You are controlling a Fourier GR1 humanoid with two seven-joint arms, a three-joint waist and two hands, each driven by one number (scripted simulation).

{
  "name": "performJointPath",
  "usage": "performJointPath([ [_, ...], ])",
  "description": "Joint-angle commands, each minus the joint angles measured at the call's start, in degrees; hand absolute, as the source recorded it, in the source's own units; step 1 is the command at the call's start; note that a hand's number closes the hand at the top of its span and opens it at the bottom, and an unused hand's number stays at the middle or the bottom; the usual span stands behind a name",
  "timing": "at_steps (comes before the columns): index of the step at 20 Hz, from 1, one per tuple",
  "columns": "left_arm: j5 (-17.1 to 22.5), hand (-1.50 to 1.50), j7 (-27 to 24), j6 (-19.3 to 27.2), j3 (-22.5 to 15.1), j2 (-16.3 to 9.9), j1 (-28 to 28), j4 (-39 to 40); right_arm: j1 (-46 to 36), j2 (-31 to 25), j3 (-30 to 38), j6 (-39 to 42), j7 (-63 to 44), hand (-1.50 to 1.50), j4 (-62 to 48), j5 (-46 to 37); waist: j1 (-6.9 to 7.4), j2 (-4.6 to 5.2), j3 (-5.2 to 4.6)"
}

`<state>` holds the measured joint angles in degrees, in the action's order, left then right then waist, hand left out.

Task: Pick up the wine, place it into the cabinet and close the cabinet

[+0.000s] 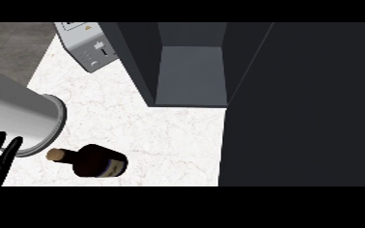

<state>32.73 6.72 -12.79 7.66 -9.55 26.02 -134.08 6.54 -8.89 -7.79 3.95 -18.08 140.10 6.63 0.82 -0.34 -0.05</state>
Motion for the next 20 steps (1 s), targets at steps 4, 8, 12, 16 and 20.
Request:
performJointPath([
  [4,10.63,-1.50,6.08,1.96,3.73,-0.66,3.78,-12.37,-4.82,-0.71,0.01,-3.44,-11.77,-1.50,7.86,1.48,0.27,-0.15,-0.01],
  [8,11.83,-1.50,8.54,2.98,4.75,-1.22,3.50,-13.11,-8.09,-0.65,-0.63,-5.35,-15.49,-1.50,8.76,0.76,0.24,-0.25,0.00],
  [12,10.05,-1.50,11.34,5.58,3.33,-0.81,1.95,-15.08,-13.07,-1.44,1.03,-6.44,-18.64,-1.50,6.22,0.65,0.16,-0.15,0.05],
  [16,10.70,-1.50,13.22,7.75,5.54,-2.15,-1.70,-13.11,-15.44,-1.85,2.47,-7.04,-20.90,-1.50,7.80,2.12,-0.45,-0.06,0.08],
  [20,9.82,-1.50,13.95,7.01,5.60,-1.93,-1.86,-11.10,-21.06,-2.30,2.25,-8.52,-25.11,-1.50,5.90,0.88,-0.16,0.04,0.03],
])
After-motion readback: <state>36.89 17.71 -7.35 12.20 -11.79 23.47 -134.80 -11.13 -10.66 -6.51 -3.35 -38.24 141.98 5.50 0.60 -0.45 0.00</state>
